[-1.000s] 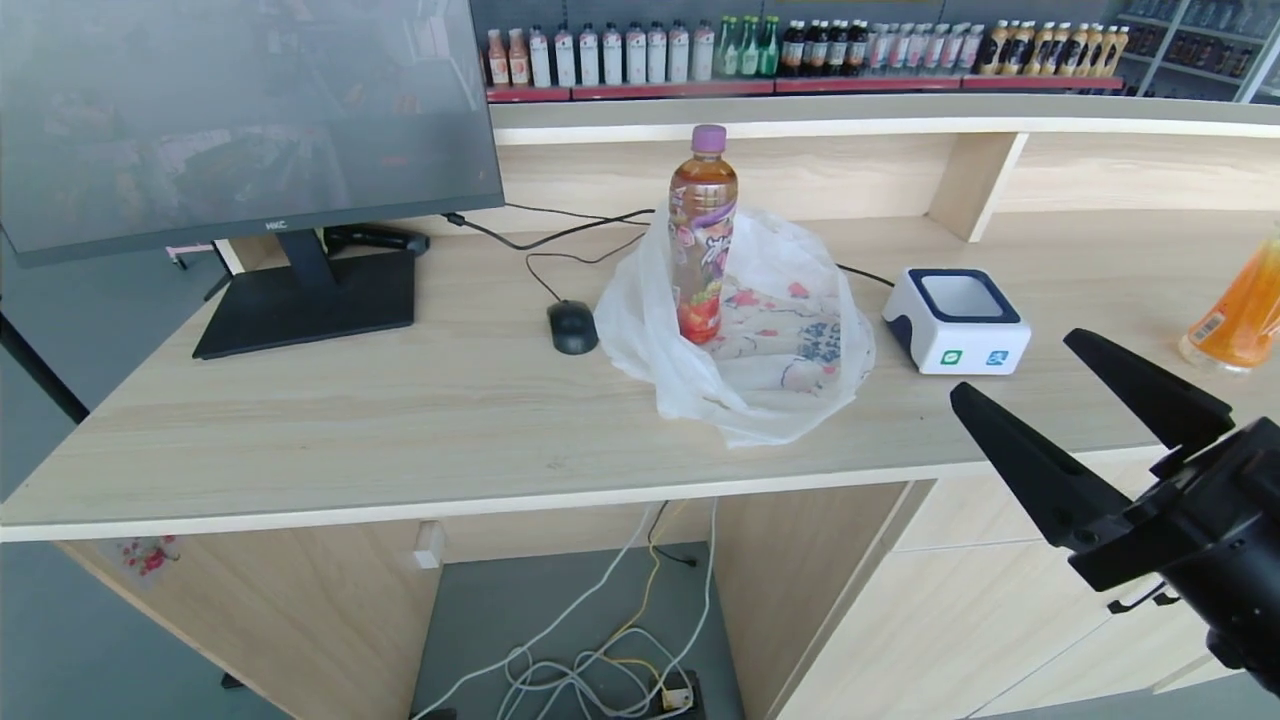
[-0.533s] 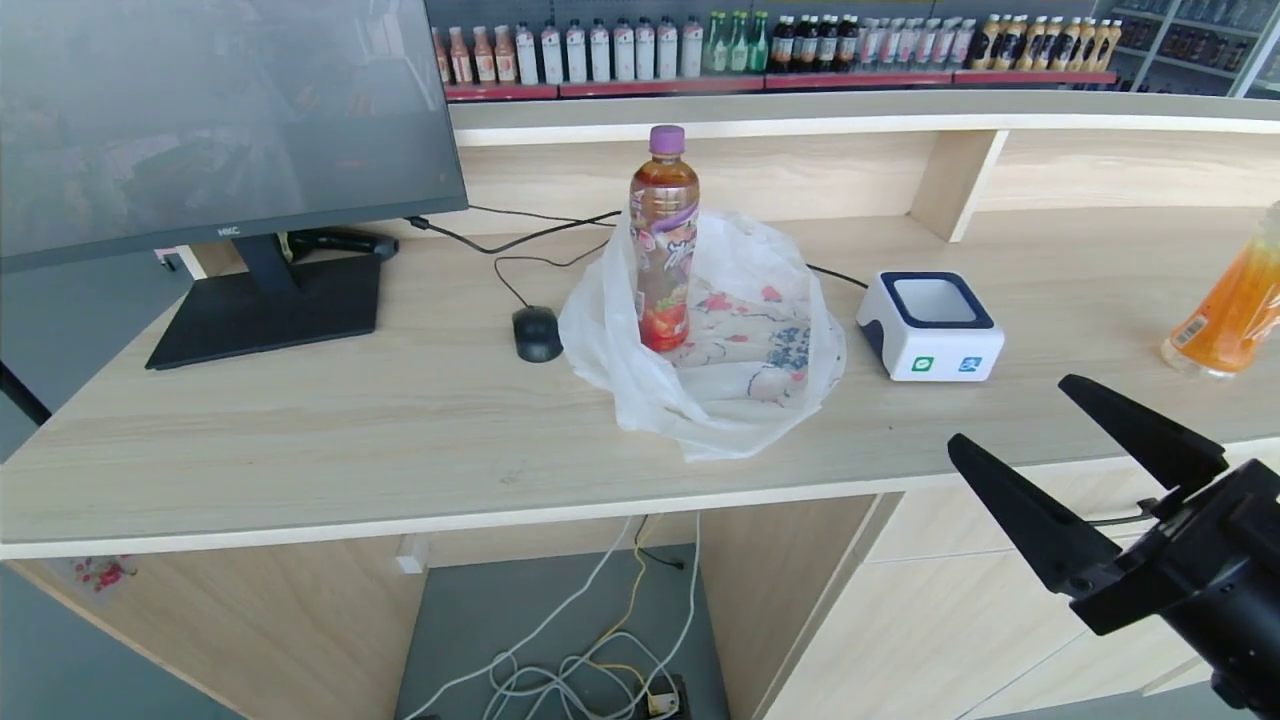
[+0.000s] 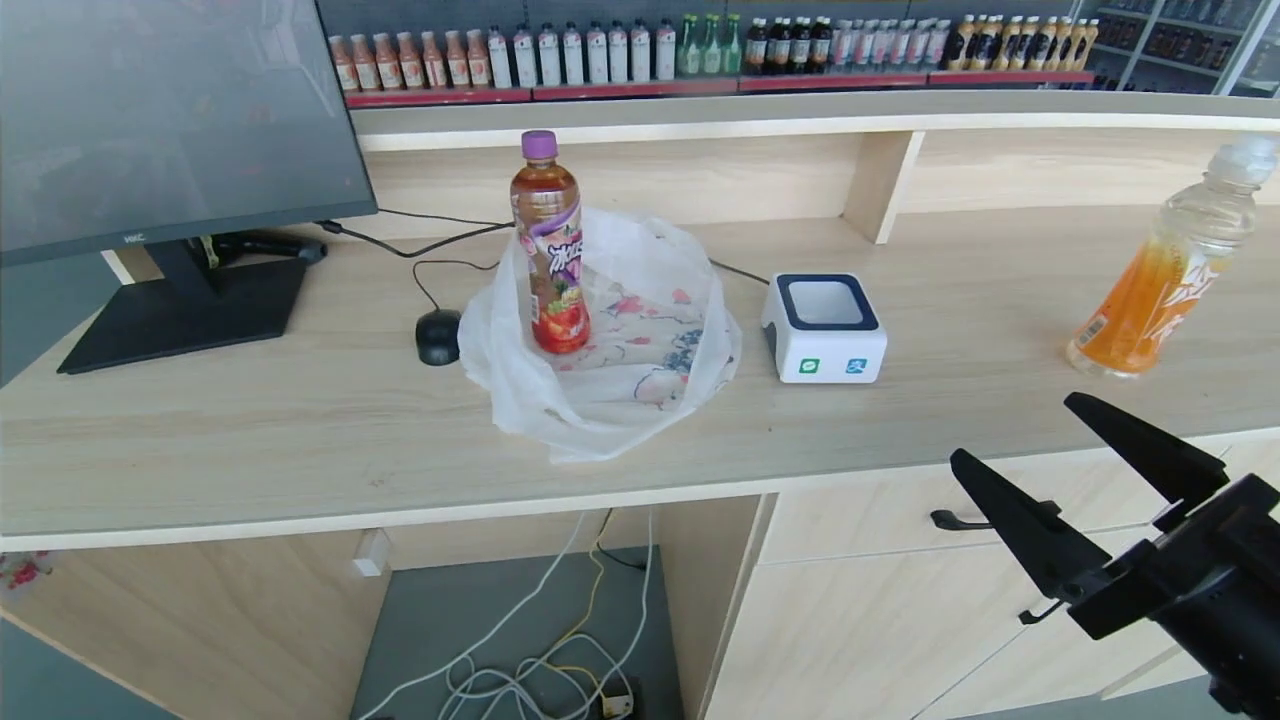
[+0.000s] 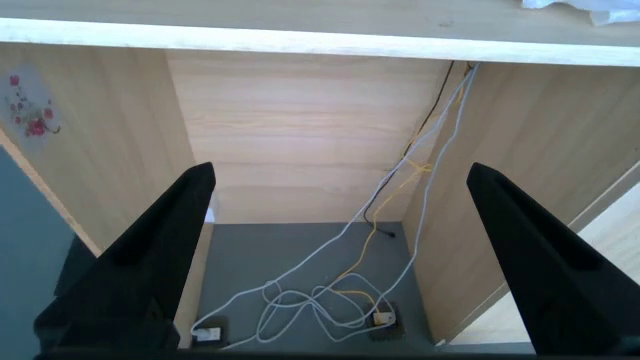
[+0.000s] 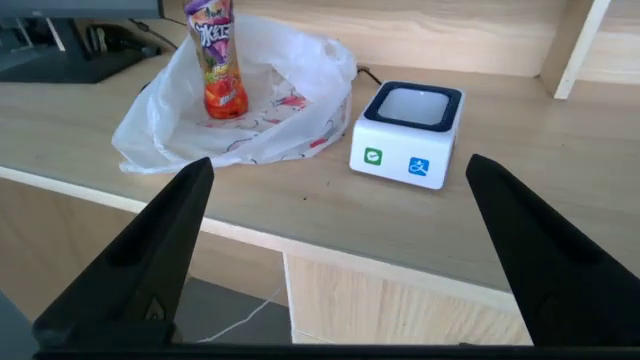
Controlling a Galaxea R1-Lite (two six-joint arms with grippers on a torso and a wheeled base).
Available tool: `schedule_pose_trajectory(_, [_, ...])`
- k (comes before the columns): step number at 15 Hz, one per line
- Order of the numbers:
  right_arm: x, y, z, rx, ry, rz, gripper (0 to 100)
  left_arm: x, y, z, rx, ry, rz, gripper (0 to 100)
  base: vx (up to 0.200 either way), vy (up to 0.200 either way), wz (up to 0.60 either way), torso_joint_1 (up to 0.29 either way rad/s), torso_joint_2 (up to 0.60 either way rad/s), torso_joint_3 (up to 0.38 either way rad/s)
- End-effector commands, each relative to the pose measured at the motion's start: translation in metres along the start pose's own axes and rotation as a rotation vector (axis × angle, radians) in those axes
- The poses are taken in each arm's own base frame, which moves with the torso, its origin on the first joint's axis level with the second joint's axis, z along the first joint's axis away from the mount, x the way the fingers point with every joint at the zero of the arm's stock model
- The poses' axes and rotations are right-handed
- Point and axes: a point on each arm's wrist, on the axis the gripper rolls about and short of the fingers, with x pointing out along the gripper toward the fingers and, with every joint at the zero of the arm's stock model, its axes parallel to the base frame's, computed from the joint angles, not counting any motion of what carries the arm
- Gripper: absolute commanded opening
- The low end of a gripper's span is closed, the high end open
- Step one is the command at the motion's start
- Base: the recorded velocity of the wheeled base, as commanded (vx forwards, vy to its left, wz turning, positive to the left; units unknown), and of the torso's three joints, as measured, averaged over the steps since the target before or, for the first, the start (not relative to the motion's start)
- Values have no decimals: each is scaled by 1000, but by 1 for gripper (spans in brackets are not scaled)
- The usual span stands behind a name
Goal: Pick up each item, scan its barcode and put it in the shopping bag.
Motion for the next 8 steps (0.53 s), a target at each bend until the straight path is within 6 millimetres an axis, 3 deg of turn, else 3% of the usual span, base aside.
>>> schedule_pose_trajectory(1, [5, 0, -3, -6, 15, -3, 100, 0, 0, 0, -2, 1, 0, 100, 0, -200, 0, 2, 2, 2])
schedule_pose_trajectory(8, [11, 1, -1, -5, 0, -6, 100, 0, 0, 0, -7, 1, 1, 100, 0, -200, 0, 2, 0, 1])
